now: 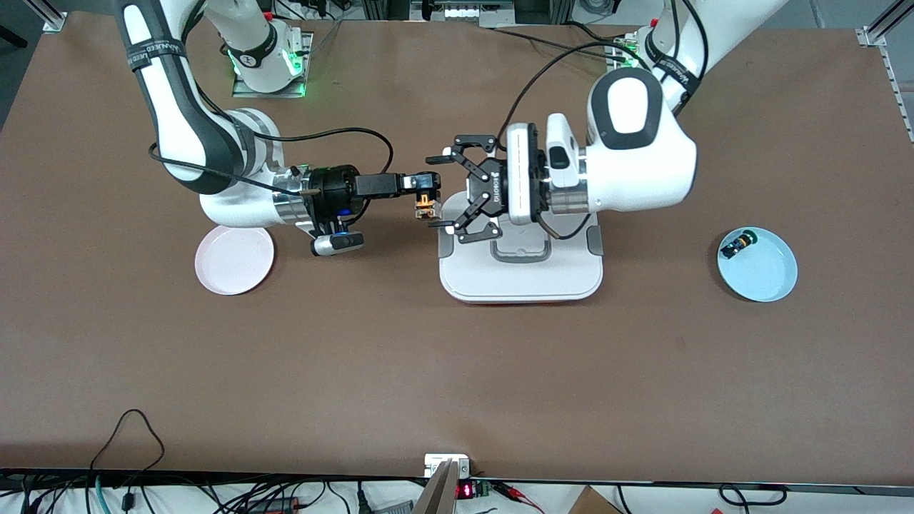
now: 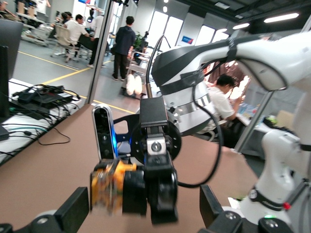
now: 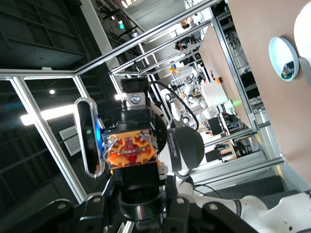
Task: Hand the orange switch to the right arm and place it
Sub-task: 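Open the left gripper and withdraw it while the right gripper pulls back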
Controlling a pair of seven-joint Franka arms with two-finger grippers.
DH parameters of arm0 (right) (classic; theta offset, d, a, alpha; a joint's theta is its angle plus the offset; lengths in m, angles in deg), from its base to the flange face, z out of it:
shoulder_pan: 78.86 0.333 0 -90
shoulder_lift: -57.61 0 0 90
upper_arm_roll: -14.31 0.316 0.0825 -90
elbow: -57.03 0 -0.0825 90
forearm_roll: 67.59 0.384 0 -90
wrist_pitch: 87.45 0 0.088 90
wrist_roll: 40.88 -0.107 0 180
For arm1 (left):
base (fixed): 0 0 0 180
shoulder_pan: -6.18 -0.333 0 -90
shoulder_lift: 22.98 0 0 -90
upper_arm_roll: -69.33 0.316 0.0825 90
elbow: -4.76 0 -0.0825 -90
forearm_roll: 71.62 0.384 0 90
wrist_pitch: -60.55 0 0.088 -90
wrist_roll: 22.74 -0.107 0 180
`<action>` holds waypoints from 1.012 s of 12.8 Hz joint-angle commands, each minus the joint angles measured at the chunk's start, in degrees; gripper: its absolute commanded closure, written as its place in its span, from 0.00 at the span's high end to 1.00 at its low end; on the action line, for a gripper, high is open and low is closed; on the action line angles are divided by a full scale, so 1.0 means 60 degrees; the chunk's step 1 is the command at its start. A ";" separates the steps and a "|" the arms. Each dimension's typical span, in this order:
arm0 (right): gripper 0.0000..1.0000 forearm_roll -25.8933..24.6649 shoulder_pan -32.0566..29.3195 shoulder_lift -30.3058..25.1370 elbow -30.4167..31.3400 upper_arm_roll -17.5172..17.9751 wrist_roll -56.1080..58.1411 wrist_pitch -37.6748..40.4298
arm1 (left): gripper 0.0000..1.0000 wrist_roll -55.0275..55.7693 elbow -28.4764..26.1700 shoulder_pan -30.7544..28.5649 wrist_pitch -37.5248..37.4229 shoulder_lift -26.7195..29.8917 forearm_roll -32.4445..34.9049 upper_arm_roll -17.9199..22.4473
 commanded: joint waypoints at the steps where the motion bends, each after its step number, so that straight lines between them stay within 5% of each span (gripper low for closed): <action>1: 0.25 -0.0255 -0.0309 -0.0121 -0.0002 0.0039 0.0256 -0.0015 | 1.00 0.1276 -0.0148 -0.0927 -0.1633 0.0753 0.0213 -0.0011; 4: 0.24 -0.1292 -0.0529 -0.0209 -0.0001 0.0039 0.0270 0.0030 | 1.00 0.3266 0.0187 -0.1470 -0.2968 0.0828 0.2244 -0.0026; 13: 0.23 -0.7750 -0.1027 -0.0722 -0.0075 0.0039 0.1410 0.0526 | 1.00 1.0019 0.2280 -0.1763 -0.7696 0.0813 0.8396 0.0077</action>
